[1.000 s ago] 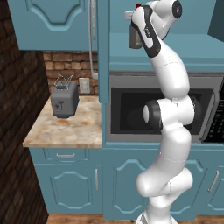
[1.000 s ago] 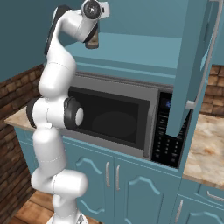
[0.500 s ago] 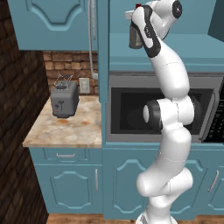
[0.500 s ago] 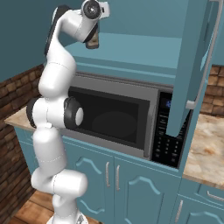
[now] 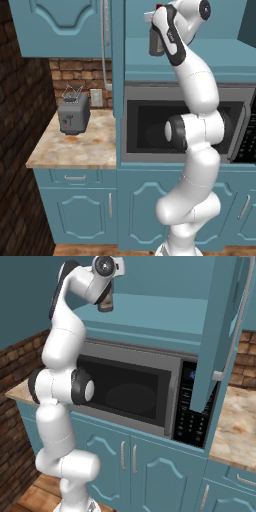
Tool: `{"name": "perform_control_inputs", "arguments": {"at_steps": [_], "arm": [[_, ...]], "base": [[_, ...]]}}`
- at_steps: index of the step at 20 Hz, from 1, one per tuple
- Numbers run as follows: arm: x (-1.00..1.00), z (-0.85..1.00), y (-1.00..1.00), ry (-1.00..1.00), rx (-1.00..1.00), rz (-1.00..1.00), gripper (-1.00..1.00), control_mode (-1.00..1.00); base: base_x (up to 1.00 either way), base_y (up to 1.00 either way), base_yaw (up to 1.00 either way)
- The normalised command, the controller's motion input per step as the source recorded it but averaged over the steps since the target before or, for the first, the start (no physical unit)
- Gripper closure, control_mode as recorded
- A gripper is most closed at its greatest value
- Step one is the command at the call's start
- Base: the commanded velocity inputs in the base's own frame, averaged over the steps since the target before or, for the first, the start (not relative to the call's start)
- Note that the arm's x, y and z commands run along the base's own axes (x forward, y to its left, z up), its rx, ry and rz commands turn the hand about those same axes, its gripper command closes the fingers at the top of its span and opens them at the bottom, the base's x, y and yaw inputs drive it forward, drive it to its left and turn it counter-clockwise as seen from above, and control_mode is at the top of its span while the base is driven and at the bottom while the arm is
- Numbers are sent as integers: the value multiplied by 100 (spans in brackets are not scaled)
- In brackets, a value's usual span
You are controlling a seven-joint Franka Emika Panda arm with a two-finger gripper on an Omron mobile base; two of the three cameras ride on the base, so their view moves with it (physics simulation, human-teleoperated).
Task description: Get the candle and the liquor from the cabinet and move them to the dining counter.
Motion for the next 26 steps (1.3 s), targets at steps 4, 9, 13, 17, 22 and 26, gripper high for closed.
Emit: {"name": "perform_control_inputs", "arguments": {"at_steps": [4,9,13,17,22,26], "arm": [[-34,-30,0,-5,0,0,100,-100],[-65,-66,0,-14,8,0,100,-100],[-99,-41,-1,-21,13,2,100,-100],[-100,-1,-5,-12,6,6,100,-100],[-100,17,-1,-1,2,11,100,-100],[-91,39,-1,0,4,13,100,-100]], "base": [[0,0,0],[0,0,0],[0,0,0],[0,0,0],[0,0,0],[0,0,0]]}}
